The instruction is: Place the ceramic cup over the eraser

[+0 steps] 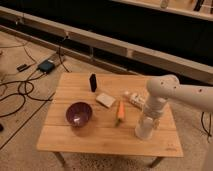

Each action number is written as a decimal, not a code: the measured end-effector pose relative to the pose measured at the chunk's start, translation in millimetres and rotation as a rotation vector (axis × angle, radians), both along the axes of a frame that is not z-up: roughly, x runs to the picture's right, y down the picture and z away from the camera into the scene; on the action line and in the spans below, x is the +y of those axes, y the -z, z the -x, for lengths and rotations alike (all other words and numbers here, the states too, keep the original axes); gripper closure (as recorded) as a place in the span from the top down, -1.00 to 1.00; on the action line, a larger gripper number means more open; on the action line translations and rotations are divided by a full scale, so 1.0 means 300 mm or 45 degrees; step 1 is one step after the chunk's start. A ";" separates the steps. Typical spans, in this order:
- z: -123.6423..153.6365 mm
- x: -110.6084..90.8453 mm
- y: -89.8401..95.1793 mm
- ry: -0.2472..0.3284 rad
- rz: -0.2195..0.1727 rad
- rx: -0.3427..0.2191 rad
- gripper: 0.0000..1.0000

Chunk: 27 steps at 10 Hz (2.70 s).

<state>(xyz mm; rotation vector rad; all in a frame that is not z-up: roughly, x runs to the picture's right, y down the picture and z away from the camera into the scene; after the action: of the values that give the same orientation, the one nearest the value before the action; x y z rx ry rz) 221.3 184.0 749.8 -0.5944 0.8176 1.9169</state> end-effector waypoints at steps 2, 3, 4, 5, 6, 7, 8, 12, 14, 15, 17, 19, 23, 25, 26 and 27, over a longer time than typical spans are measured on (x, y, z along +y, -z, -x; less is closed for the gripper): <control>0.032 -0.076 0.009 0.014 -0.057 -0.015 -1.00; 0.059 -0.136 0.017 0.037 -0.100 -0.028 -1.00; 0.092 -0.185 0.024 0.061 -0.131 -0.047 -1.00; 0.128 -0.240 0.028 0.100 -0.162 -0.073 -1.00; 0.161 -0.285 0.029 0.127 -0.184 -0.096 -1.00; 0.198 -0.335 0.023 0.168 -0.206 -0.121 -1.00; 0.236 -0.376 0.014 0.199 -0.221 -0.147 -1.00; 0.387 -0.552 -0.071 0.354 -0.261 -0.254 -1.00; 0.466 -0.628 -0.121 0.428 -0.266 -0.306 -1.00; 0.488 -0.661 -0.145 0.456 -0.270 -0.321 -1.00; 0.553 -0.731 -0.193 0.513 -0.278 -0.361 -1.00; 0.608 -0.795 -0.226 0.561 -0.300 -0.395 -1.00; 0.669 -0.891 -0.260 0.630 -0.348 -0.445 -1.00; 0.694 -0.935 -0.270 0.655 -0.368 -0.466 -1.00; 0.716 -0.972 -0.275 0.674 -0.388 -0.482 -1.00; 0.728 -0.992 -0.276 0.685 -0.399 -0.492 -1.00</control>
<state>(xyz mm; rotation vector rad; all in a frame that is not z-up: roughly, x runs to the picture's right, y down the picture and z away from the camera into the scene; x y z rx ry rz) 2.9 -113.7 832.7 -0.4704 0.3658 1.3409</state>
